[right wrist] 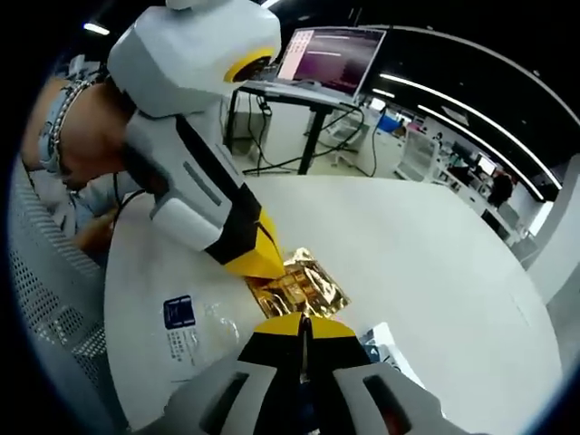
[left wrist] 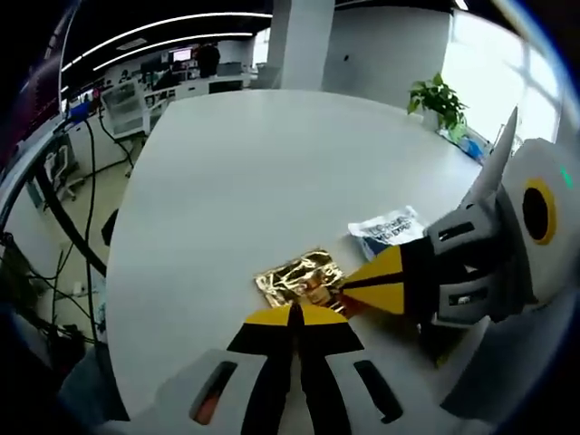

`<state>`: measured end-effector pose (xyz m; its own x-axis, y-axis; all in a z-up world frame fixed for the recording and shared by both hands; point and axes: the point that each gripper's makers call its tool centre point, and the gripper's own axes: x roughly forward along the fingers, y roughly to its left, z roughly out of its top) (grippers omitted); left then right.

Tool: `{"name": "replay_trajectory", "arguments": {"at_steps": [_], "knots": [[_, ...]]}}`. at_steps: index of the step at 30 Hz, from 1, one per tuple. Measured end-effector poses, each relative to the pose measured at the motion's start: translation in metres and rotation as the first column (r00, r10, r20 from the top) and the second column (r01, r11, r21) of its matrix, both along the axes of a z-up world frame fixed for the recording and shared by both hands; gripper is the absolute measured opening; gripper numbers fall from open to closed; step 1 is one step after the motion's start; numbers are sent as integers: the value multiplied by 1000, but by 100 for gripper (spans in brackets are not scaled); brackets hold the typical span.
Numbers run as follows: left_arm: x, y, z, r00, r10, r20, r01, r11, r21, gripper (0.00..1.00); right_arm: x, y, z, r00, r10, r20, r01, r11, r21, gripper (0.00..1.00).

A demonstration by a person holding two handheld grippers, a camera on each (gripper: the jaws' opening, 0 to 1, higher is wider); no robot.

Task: Arrange the skincare products in the storage area until every visible bottle or jar stands upright without overlapping.

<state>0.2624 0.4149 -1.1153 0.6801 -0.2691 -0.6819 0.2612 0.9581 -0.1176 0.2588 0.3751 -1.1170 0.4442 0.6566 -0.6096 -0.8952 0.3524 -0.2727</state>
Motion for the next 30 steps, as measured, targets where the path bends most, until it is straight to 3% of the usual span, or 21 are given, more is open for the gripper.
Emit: {"name": "replay_trajectory", "arguments": {"at_steps": [7,13,15,17,21,25,27,30], "knots": [[9,-7,2,995,-84,50,80,993,82,0,1,-5,1,999,-26,28,26,1000,-6,0],[10,-8,4,993,-119,19,116,986,117,1,2,-6,3,999,-42,-2,42,999,-6,0],[9,-8,9,992,-127,28,122,984,132,4,4,-7,8,997,-69,-18,69,997,31,0],[13,-9,21,986,-144,78,133,981,138,5,4,-6,14,998,-65,-16,65,997,43,0],[17,-4,42,988,-129,85,116,984,137,7,4,-3,28,999,-49,18,47,997,60,0],[10,-6,74,989,-105,104,94,990,107,9,-6,-6,53,1000,-23,-13,25,993,117,0],[1,-9,92,986,-91,136,79,993,91,11,-17,-11,71,1000,26,-13,-24,989,147,0],[-12,-15,116,975,-65,211,56,997,46,11,-37,-21,101,991,130,35,-135,976,170,0]]}}
